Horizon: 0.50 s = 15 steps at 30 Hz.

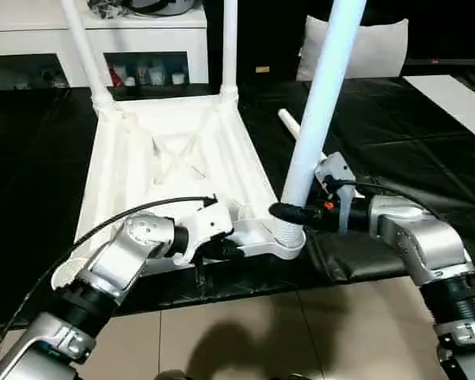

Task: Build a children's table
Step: Insert table leg to table base

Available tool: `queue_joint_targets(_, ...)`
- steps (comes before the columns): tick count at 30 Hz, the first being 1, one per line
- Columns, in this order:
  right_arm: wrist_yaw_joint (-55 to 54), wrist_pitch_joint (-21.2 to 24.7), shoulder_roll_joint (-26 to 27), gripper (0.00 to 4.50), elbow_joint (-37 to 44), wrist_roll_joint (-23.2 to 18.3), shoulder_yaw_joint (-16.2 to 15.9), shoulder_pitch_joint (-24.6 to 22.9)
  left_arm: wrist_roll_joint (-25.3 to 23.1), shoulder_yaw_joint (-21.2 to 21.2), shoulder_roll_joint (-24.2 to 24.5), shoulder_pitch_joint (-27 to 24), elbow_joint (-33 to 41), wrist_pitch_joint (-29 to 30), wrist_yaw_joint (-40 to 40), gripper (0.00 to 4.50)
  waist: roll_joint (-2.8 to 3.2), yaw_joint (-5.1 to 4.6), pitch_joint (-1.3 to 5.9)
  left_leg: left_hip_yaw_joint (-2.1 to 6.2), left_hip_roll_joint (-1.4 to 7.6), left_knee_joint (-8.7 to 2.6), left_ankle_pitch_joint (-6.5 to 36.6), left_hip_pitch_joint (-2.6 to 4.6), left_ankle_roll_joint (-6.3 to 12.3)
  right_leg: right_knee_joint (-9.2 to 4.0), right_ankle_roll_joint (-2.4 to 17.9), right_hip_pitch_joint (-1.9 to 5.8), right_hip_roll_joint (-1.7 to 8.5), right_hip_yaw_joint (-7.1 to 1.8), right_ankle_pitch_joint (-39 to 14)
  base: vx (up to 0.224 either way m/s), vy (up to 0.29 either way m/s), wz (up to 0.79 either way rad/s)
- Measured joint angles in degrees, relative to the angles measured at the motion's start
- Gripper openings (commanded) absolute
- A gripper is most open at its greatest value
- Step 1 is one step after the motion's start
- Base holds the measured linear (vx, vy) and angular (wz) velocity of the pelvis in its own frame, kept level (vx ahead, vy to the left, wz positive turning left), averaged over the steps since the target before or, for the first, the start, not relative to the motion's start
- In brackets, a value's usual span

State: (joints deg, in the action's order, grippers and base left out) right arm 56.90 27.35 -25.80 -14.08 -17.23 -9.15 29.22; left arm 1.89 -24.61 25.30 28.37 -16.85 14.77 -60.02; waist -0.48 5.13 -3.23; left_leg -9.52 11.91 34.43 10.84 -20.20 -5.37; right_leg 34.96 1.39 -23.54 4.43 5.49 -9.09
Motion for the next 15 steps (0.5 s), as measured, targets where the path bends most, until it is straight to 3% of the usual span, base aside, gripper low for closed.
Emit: queue_joint_targets(15,2.3,0.8,0.2,1.88,-4.5,-0.2,-0.1,1.9,-1.5,0.2,-1.0,2.3,-6.1,-4.9,-1.1,0.0,-0.02,-0.15,-0.01,0.04,-0.01,0.08,-0.1,0.19,0.01,-0.21,0.0,0.18,0.01,0.11,0.0,0.0,0.0,0.0)
